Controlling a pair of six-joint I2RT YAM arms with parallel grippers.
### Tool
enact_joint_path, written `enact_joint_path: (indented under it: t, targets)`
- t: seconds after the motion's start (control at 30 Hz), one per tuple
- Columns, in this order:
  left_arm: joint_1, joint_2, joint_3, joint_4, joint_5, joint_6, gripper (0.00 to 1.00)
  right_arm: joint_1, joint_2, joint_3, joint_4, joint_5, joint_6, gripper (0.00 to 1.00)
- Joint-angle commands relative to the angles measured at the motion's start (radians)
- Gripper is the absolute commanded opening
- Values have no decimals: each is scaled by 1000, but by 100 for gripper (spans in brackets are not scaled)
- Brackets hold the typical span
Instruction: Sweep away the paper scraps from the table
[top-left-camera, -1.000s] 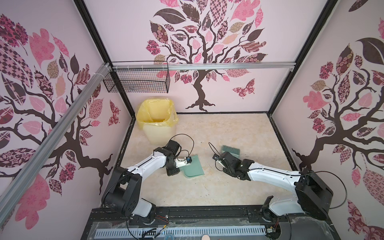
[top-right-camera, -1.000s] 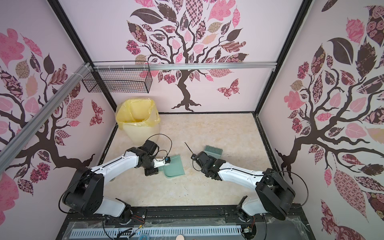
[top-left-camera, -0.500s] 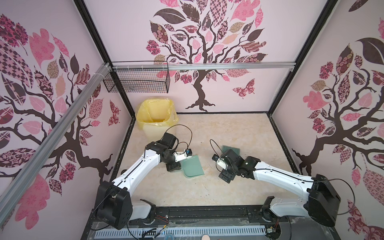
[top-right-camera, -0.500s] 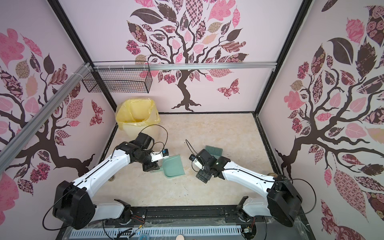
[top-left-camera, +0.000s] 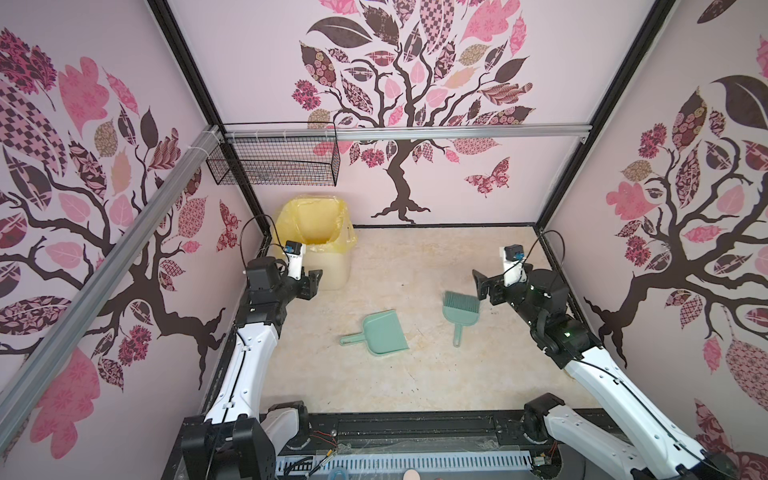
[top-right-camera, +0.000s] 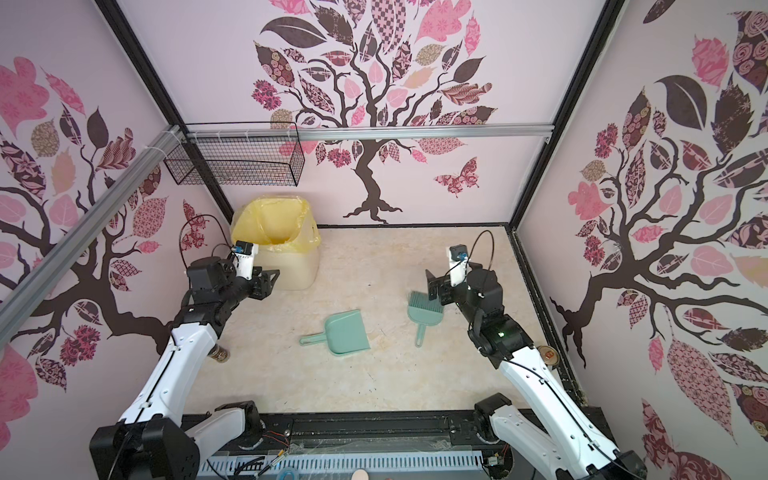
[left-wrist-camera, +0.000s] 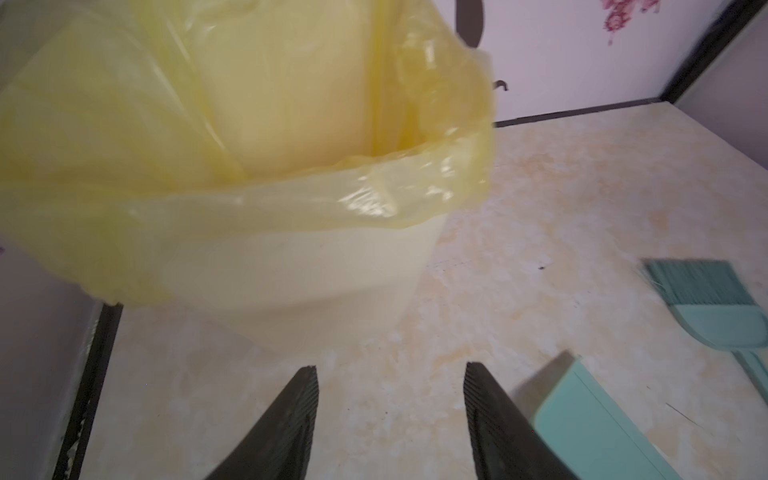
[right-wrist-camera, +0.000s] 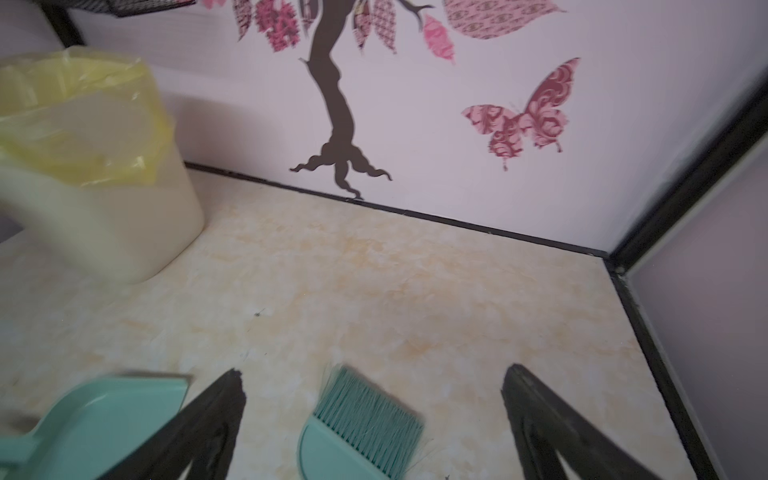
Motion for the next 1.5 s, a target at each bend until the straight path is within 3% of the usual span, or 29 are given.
enact_joint_path:
  t: [0.0,0.07,0.17,0.23,0.3,0.37,0.43,0.63,0.83,0.9,1.03,1.13,1.47]
  targets:
    - [14,9,-150,330,-139,-150,62,-97,29,-107,186,72,121,100]
    - [19,3,-260,509,-160,-163,62,-119,34,-232,364,94,74,99]
    - [19,14,-391,735,-165,-185,61,-120,44,-464,772,185,39,100]
    - [19,49,-446,837,-158,-197,61,-120,101,-537,922,234,35,100]
    - [18,115,-466,897,-156,-204,62,-122,163,-556,962,258,42,100]
    - [17,201,-478,959,-160,-183,73,-122,229,-595,1066,262,49,99]
    - [20,276,-492,1064,-201,-215,77,-122,305,-619,1164,271,48,99]
    - [-2,395,-465,1134,-223,-209,89,-125,545,-639,1413,280,0,99]
    - [-32,475,-475,1232,-269,-192,91,-127,759,-596,1572,273,-22,100]
    - [-45,436,-447,1104,-296,-179,91,-128,757,-594,1564,273,-21,100]
    - [-66,453,-421,1077,-328,-162,97,-154,733,-531,1409,249,8,99]
    - [-88,454,-403,1049,-357,-146,97,-205,716,-473,1258,169,51,99]
    - [-98,450,-400,1029,-369,-140,97,-221,717,-466,1251,142,60,100]
